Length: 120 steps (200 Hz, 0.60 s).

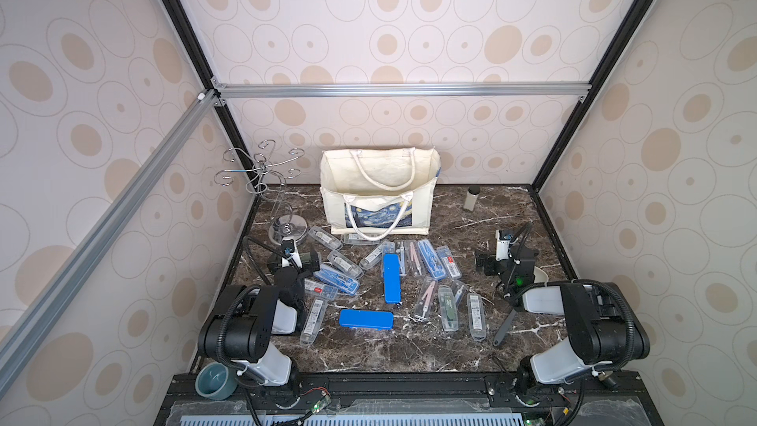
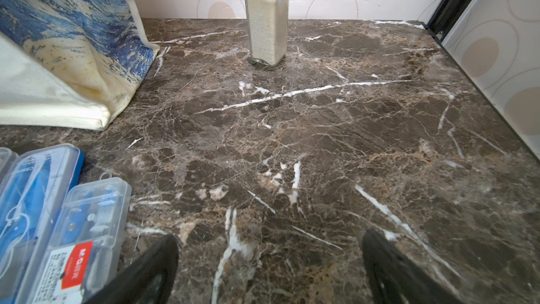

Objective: Put the compass set into the canvas bag
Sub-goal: Pick up the compass set from the compass set.

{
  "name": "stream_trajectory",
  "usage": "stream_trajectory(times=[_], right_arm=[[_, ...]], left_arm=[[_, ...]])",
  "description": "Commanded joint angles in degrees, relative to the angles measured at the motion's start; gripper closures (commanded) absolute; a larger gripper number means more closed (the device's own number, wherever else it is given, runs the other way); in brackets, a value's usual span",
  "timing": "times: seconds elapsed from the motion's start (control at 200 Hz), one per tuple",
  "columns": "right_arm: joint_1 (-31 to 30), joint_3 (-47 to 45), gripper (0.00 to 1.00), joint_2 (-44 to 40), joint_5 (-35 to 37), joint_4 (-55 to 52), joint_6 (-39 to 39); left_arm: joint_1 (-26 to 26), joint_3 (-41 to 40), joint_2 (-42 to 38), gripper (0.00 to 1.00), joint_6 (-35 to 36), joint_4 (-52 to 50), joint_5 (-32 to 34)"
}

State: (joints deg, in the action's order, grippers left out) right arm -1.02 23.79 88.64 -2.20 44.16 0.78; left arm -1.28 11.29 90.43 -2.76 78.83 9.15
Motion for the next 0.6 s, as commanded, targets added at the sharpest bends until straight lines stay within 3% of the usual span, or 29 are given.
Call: stream_trajectory(times=[0.0, 0.125, 0.24, 0.34, 0.47, 0.595], right_arm=[[0.2, 0.9, 0.0, -0.9, -1.1, 0.2, 1.1], [0.1, 2.4, 0.0, -5.5, 0.3, -6.4, 0.4], [0.0, 7.6, 0.0, -11.8, -1.0, -23.0, -0.7], [-0.3, 9.9, 0.0, -15.7, 0.3, -30.3, -4.1], [-0.8, 13.6, 0.0, -18.7, 1.1, -39.8, -9.8], [-2.7, 17.3, 0.0, -18.8, -0.7, -47.6, -12.7]], left_arm=[[0.3, -1.7, -1.4, 0.0, -0.3, 4.1, 0.7], [0.3, -3.6, -7.8, 0.0, -0.7, 1.4, 1.7], [0.3, -1.1, -15.7, 0.0, -2.9, -12.3, 1.6], [-0.2, 2.4, -20.0, 0.0, -6.5, -23.0, 0.0], [-5.0, 7.5, -23.5, 0.0, -5.8, -36.5, 3.0], [-9.4, 12.9, -23.9, 0.0, -9.4, -47.1, 5.1]])
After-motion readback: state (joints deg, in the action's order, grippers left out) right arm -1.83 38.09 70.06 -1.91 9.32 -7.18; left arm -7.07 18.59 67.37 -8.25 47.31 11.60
